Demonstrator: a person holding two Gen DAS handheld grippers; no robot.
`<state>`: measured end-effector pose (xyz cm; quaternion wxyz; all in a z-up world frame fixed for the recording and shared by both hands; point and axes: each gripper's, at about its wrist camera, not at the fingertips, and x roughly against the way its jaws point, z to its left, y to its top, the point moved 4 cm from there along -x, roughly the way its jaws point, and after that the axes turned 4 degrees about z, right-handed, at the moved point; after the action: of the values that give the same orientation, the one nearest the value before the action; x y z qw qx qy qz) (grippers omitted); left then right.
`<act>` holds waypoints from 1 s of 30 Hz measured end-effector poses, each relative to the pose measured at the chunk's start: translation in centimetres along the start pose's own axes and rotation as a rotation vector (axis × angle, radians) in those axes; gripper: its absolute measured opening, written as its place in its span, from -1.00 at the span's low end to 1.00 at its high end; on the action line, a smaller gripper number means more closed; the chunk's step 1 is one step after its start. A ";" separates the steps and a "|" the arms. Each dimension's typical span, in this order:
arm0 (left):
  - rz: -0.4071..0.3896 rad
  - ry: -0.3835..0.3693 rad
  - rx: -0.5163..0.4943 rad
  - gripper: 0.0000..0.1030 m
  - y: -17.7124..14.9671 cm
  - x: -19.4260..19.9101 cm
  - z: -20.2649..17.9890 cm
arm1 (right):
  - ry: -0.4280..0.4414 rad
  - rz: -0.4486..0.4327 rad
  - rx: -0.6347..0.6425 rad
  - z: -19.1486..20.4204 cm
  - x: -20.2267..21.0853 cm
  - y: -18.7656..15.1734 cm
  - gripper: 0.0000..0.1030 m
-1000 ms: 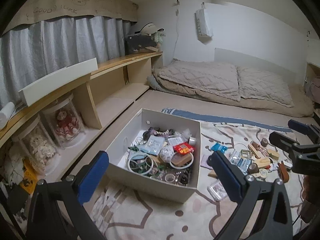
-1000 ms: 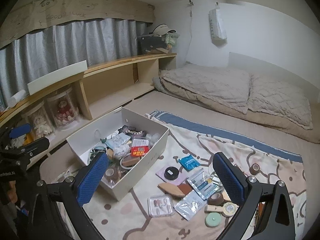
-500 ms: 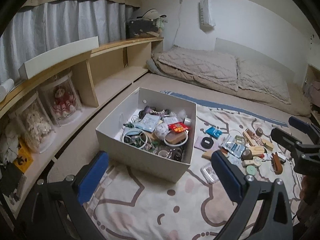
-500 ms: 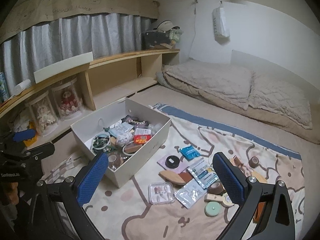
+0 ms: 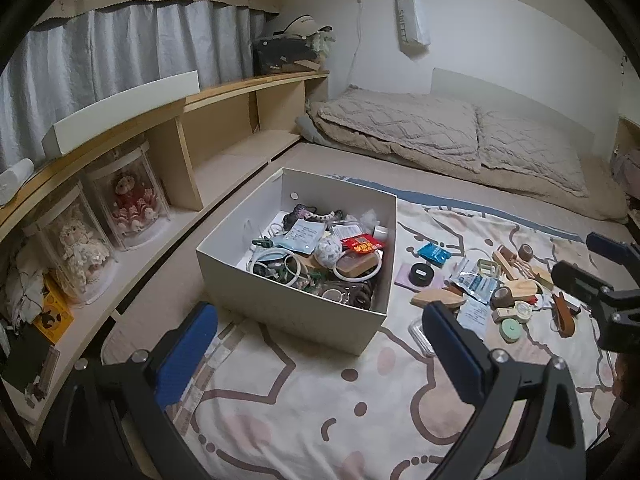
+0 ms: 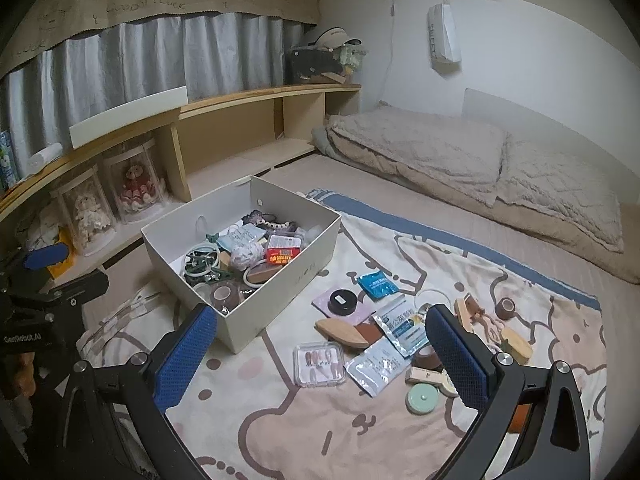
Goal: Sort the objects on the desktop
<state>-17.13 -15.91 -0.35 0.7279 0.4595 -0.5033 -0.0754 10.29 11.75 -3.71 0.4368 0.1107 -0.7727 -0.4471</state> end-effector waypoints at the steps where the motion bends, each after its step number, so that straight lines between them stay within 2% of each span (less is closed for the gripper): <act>1: 0.000 -0.001 -0.001 0.99 0.0 0.0 0.0 | 0.001 0.007 0.005 0.1 0.0 -0.1 1.00; 30: -0.019 0.002 -0.015 0.99 0.2 0.6 -0.3 | -0.004 0.039 -0.001 0.1 -0.4 -0.6 1.00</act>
<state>-16.71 -15.99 0.19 0.7309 0.4589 -0.4978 -0.0856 10.34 11.65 -4.40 0.4438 0.0946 -0.7754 -0.4393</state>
